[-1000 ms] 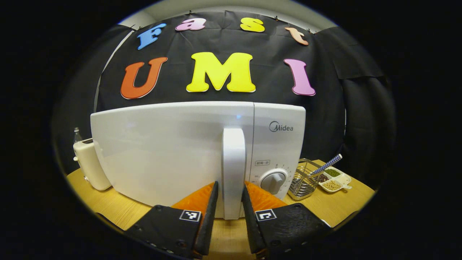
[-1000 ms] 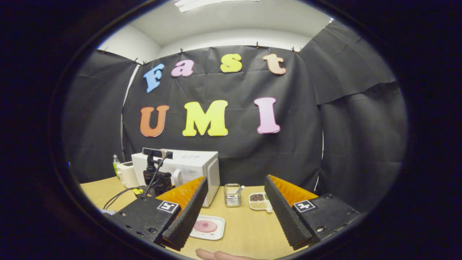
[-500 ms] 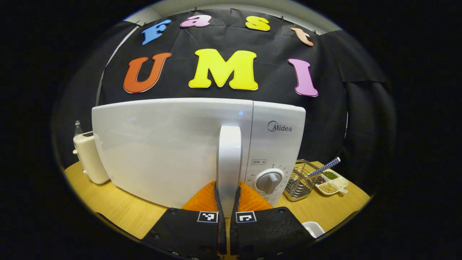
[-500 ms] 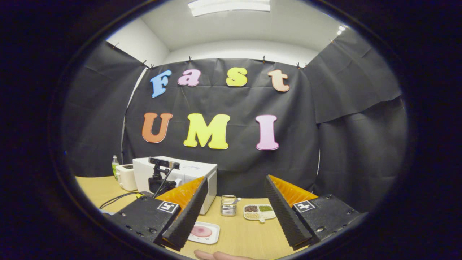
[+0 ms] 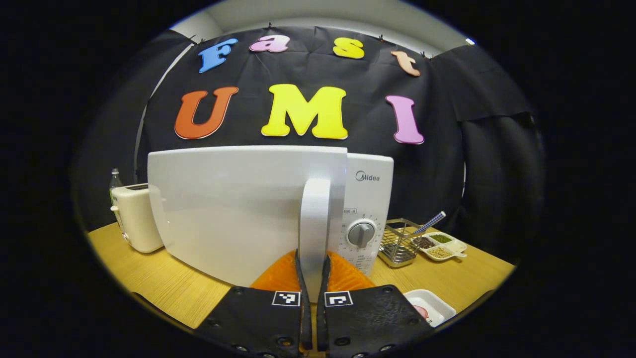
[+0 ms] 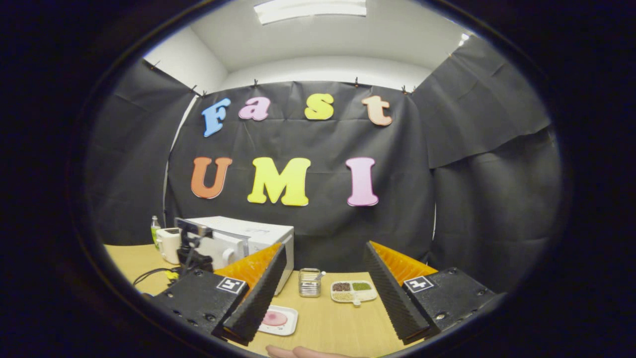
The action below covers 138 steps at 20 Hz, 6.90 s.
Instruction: Open the microwave oven with the left hand, put the food in, and close the microwave oven.
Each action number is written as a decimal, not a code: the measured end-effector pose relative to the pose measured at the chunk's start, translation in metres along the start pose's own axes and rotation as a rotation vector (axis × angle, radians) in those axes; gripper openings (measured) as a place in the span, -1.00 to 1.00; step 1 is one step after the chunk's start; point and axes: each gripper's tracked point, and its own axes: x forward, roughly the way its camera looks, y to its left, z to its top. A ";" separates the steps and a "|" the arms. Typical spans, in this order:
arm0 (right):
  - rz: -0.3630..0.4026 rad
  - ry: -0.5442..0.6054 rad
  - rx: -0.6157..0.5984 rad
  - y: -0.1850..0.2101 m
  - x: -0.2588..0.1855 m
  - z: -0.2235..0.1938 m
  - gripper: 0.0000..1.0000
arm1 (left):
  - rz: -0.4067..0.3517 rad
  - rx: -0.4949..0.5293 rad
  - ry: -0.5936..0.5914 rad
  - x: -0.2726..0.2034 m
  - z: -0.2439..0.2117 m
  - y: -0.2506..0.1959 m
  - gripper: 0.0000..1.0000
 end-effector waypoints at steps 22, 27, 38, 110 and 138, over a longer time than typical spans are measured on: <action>0.089 0.661 0.048 0.063 0.061 -0.193 0.83 | 0.459 -0.036 -0.026 -0.294 0.029 0.305 0.94; 0.154 0.853 0.000 0.072 0.069 -0.239 1.00 | 0.449 -0.041 -0.112 -0.331 0.073 0.309 0.89; 0.215 1.391 0.117 0.082 0.065 -0.312 -0.29 | 0.474 0.032 -0.200 -0.343 0.118 0.292 0.89; -0.252 0.257 0.529 0.359 0.338 -0.239 -0.76 | 0.488 -0.022 -0.052 -0.353 0.049 0.348 0.89; 0.189 -0.073 -0.069 0.271 -0.010 -0.012 0.99 | 0.504 -0.028 -0.078 -0.317 0.053 0.375 -0.96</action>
